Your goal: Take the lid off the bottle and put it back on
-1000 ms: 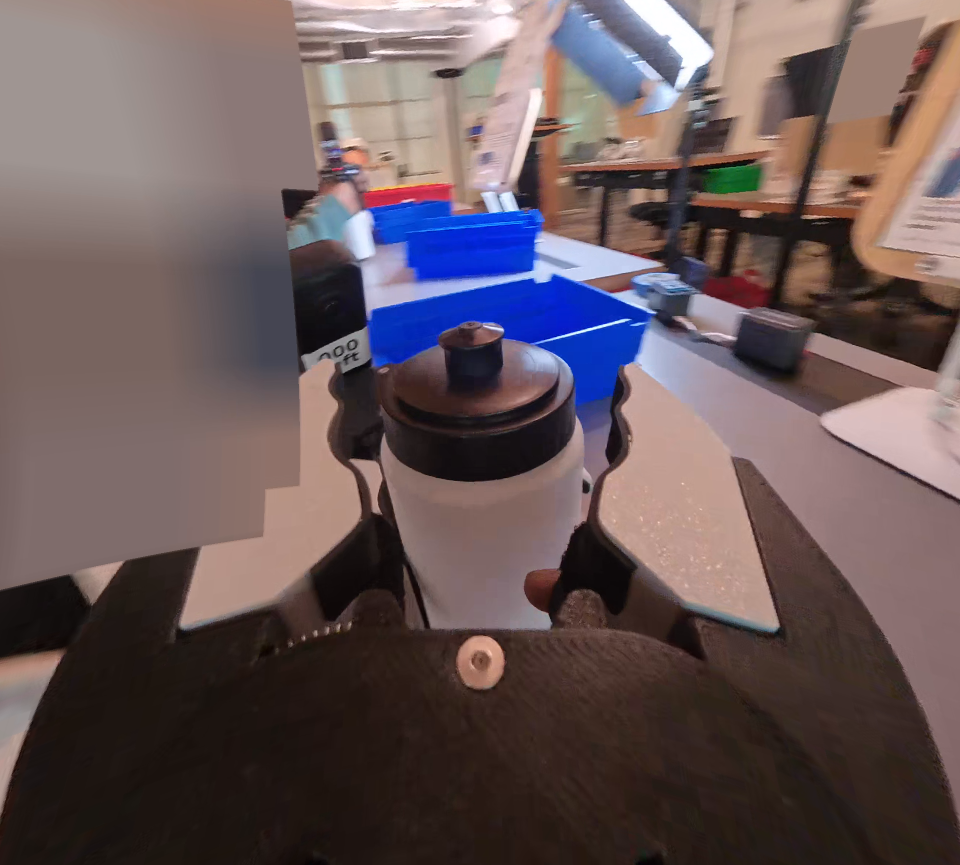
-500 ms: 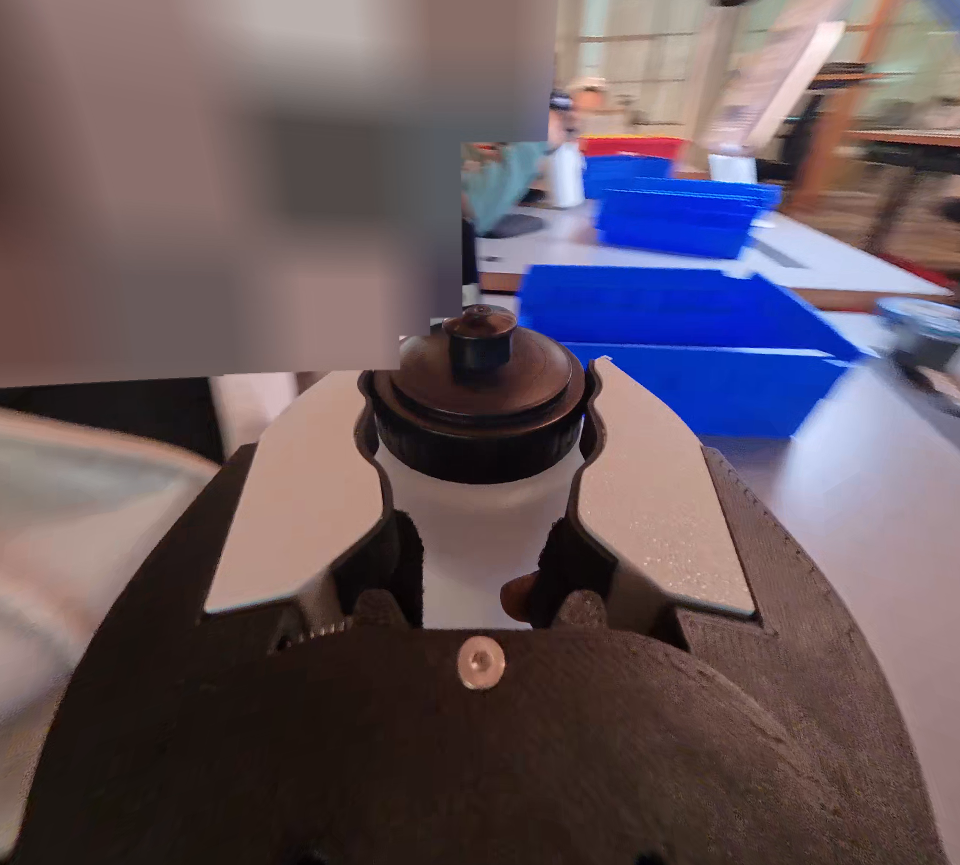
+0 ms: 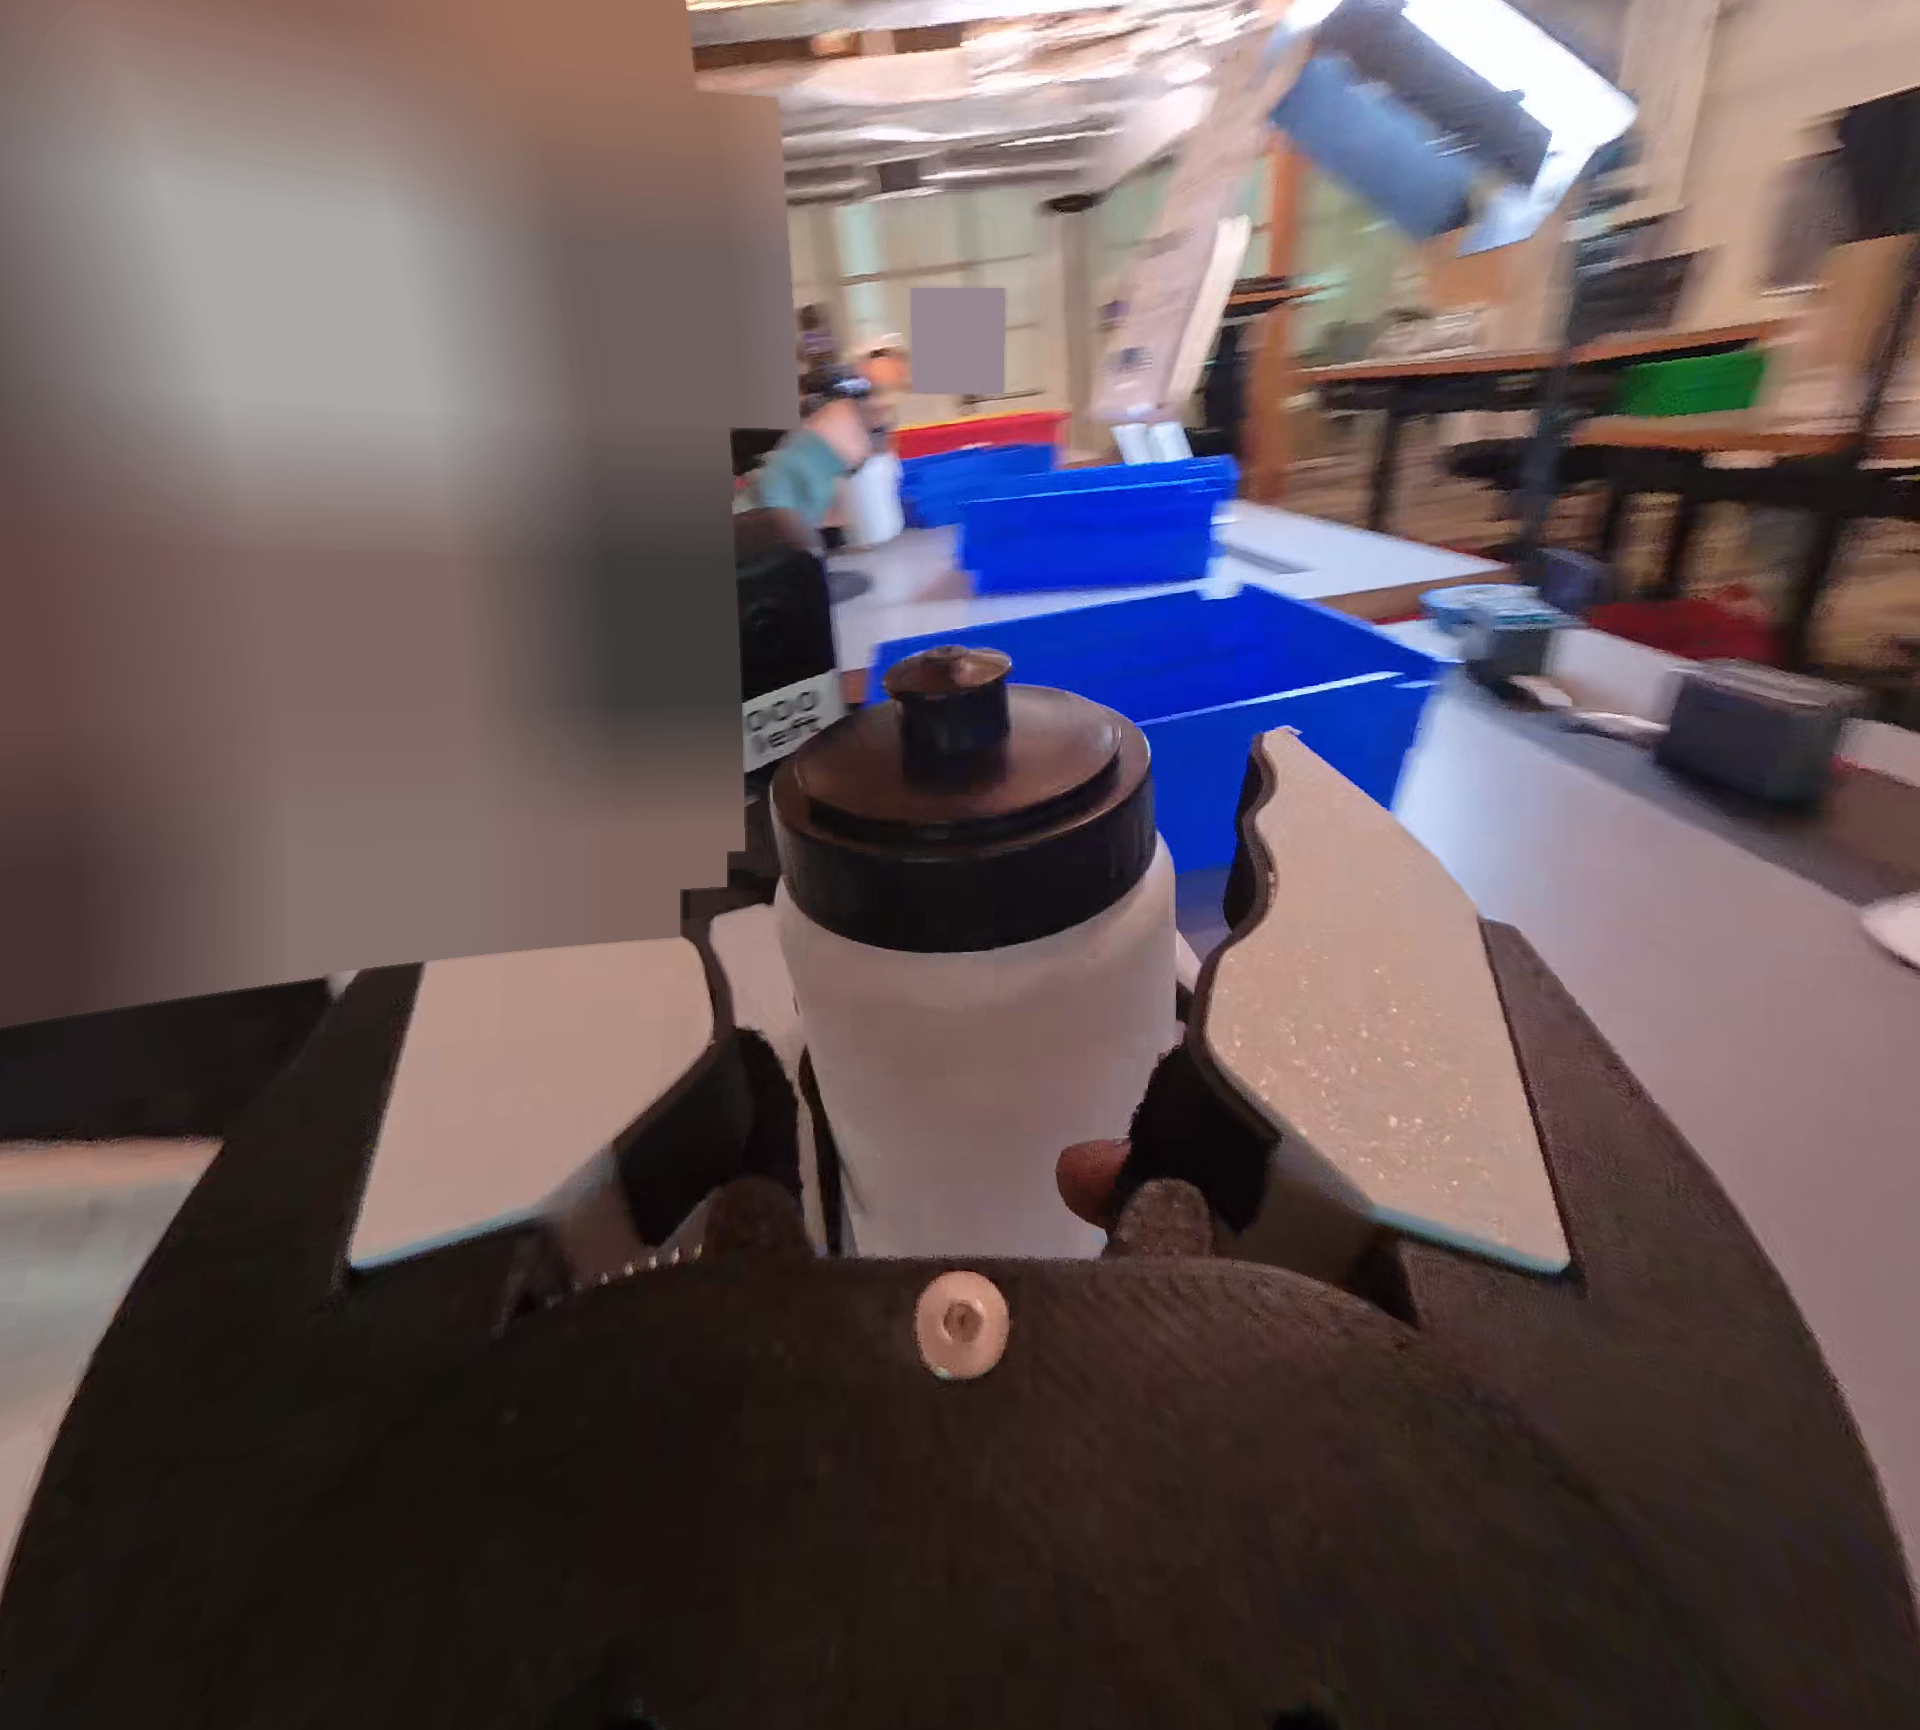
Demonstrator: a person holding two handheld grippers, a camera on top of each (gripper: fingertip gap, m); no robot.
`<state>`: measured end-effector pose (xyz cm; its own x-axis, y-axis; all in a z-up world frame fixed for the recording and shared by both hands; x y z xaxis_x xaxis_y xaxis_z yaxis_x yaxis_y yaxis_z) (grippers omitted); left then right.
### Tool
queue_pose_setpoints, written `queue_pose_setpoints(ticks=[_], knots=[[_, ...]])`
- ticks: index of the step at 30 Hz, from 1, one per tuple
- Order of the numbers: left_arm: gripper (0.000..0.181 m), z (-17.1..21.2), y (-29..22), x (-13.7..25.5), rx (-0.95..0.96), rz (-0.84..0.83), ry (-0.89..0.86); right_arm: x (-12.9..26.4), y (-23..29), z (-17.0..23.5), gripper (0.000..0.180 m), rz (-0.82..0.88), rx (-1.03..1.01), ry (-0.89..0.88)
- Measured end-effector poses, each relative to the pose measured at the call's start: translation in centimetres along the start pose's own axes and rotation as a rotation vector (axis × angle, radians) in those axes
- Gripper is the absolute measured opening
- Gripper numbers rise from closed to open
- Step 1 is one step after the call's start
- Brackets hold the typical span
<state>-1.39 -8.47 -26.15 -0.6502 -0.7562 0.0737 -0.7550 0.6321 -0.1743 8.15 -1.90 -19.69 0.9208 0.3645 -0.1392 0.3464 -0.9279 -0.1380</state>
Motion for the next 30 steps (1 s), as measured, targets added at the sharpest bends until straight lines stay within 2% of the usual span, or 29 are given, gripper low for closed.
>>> queue_pose_setpoints(ticks=[4, 8, 12, 18, 21, 24, 27, 30], knots=[[0.087, 0.0, -0.1, 0.0, -0.001, -0.009, -0.003, -0.5, 2.3, -0.6, 0.093, 0.302, 0.096, 0.077], [0.086, 0.0, -0.1, 0.1, -0.007, -0.009, -0.004, -1.3, 2.8, -0.7, 0.074, 0.401, 0.256, 0.209], [0.087, 0.0, -0.1, 0.1, -0.003, -0.002, 0.002, -0.7, 1.2, -0.6, 0.074, 0.142, 0.166, 0.162], [0.086, 0.0, -0.8, -0.2, -0.006, 0.042, 0.011, -0.6, -2.1, 0.1, 0.074, -0.502, 0.07, -0.038], [0.086, 0.0, -0.7, -0.1, -0.005, 0.045, 0.01, -1.1, -2.7, 0.5, 0.075, -0.624, 0.011, -0.084], [0.087, 0.0, -0.6, -0.1, -0.006, 0.035, 0.007, -0.9, -2.5, 0.8, 0.078, -0.536, -0.015, -0.054], [0.087, 0.0, -0.6, -0.1, -0.006, 0.029, 0.007, -0.1, -1.8, 0.7, 0.108, -0.257, 0.023, 0.008], [0.087, 0.0, -0.7, -0.1, -0.005, 0.021, 0.005, 0.3, 0.0, 0.1, 0.11, 0.055, 0.061, 0.071]])
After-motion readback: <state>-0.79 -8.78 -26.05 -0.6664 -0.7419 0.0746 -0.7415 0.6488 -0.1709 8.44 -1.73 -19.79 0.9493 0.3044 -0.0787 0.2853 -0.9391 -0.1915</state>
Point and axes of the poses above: each gripper's, where its closed fingertips meet, x back along the fingers, z out of its underside, y = z × x across the jaws, the point moved 8 cm from there along x, back along the fingers, and after that the axes turned 15 degrees about x, right-handed, at the moved point
